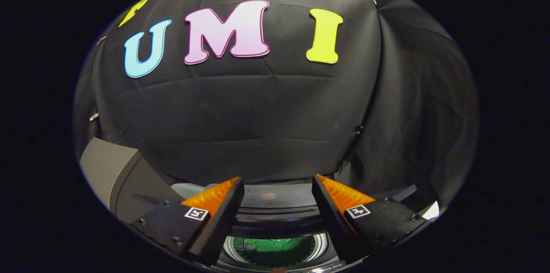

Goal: Put the clothes into the washing machine and then close the washing machine lid.

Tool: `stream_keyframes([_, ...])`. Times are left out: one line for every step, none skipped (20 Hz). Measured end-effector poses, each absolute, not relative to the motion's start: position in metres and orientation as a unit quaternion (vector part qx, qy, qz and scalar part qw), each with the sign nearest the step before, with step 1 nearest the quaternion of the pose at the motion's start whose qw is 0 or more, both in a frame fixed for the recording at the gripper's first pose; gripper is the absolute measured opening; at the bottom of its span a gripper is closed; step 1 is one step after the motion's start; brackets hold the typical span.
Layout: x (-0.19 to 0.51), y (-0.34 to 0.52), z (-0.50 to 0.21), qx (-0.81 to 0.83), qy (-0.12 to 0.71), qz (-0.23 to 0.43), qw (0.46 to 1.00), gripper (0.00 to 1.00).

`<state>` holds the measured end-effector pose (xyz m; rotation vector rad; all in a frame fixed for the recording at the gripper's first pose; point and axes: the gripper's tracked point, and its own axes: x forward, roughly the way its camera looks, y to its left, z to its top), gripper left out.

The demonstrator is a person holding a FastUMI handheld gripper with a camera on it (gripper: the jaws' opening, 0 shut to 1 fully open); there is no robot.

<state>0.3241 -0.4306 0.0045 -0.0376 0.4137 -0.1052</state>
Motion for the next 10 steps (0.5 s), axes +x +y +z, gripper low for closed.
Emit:
stream_keyframes([0.323,-0.430,0.004,-0.019,0.206,-0.052,0.977,1.00])
stream_keyframes([0.323,-0.431,0.003,-0.019,0.208,-0.052,0.977,1.00])
stream_keyframes([0.321,-0.431,0.002,-0.021,0.211,-0.051,0.976,1.00])
stream_keyframes([0.320,-0.431,0.002,-0.020,0.211,-0.050,0.976,1.00])
stream_keyframes([0.319,-0.431,0.002,-0.020,0.211,-0.049,0.976,1.00])
stream_keyframes([0.317,-0.430,0.000,-0.018,0.212,-0.047,0.976,1.00])
stream_keyframes([0.315,-0.430,-0.001,-0.018,0.214,-0.048,0.976,1.00])
stream_keyframes([0.309,-0.431,-0.001,-0.018,0.216,-0.048,0.975,1.00])
stream_keyframes([0.304,-0.431,-0.003,-0.018,0.220,-0.049,0.974,1.00])
stream_keyframes([0.301,-0.430,-0.007,-0.018,0.226,-0.048,0.973,1.00])
